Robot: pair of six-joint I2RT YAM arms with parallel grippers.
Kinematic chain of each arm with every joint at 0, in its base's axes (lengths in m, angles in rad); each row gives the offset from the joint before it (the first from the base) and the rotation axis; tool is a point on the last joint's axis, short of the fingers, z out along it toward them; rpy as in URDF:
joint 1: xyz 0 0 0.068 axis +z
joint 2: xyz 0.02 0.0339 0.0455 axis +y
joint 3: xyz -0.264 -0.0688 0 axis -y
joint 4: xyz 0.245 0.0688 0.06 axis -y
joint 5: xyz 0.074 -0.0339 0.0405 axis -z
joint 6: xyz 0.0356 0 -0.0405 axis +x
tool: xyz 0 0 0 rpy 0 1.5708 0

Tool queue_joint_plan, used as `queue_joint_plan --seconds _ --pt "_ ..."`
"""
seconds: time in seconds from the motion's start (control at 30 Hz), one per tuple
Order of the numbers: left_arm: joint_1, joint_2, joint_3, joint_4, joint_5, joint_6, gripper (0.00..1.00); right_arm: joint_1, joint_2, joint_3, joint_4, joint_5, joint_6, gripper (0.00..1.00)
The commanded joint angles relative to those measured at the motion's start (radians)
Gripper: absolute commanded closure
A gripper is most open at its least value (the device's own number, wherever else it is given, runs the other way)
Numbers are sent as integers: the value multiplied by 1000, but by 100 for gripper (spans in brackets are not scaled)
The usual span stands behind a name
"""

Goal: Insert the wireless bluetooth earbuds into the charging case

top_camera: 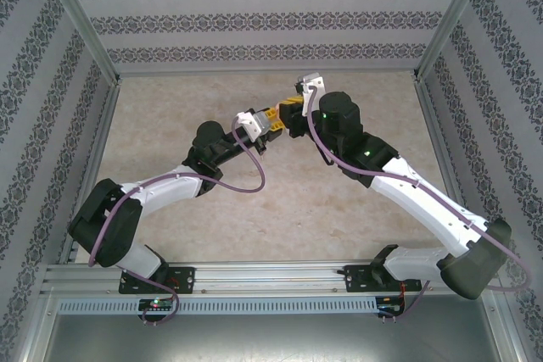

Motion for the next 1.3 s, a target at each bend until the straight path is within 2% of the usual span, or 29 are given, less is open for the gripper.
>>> queue_joint_plan --seconds 0.0,0.77,1.27 --pt "-16 -40 27 7 26 -20 100 -11 9 -19 30 1 6 78" --pt "-25 -57 49 -15 40 -22 100 -24 27 -41 26 -47 45 79" --pt "-28 -47 64 -21 12 -35 100 -20 -12 -109 71 -47 143 81"
